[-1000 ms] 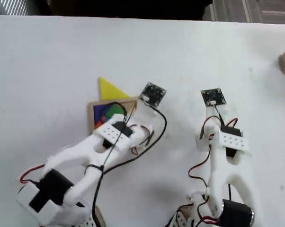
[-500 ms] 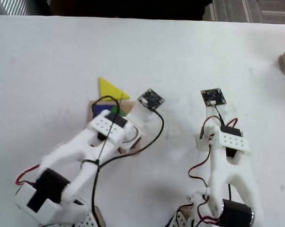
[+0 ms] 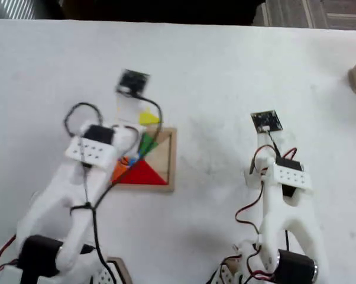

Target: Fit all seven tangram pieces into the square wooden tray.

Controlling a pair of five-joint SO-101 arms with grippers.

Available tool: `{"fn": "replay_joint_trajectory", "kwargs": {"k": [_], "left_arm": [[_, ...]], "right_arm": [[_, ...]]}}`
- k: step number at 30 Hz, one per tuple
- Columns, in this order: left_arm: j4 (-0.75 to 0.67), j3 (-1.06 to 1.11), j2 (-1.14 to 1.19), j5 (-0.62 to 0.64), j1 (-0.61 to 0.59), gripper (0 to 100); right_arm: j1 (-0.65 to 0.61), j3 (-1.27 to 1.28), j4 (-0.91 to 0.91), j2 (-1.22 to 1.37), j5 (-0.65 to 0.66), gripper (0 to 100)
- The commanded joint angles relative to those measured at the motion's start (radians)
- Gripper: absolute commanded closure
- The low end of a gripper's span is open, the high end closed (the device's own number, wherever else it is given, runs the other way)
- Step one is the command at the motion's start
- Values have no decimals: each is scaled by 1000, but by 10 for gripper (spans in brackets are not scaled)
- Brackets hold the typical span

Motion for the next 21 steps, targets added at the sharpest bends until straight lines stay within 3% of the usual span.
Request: {"fn": "replay_joint_trajectory", "kwargs": {"k": [1,11,16,21], "left_arm": [[-66,-51,-22,84,-101,976],[-104,-233,283,100,-171,977],[-28,-295,312,100,-177,977],[-86,-296,320,100,-203,977]], "right_arm": [[-8,-5,-15,-28,15,981],[-8,-3,-10,-28,15,981],[-10,6,-13,-30,15,981],[-10,8,-10,-30,15,981]]}}
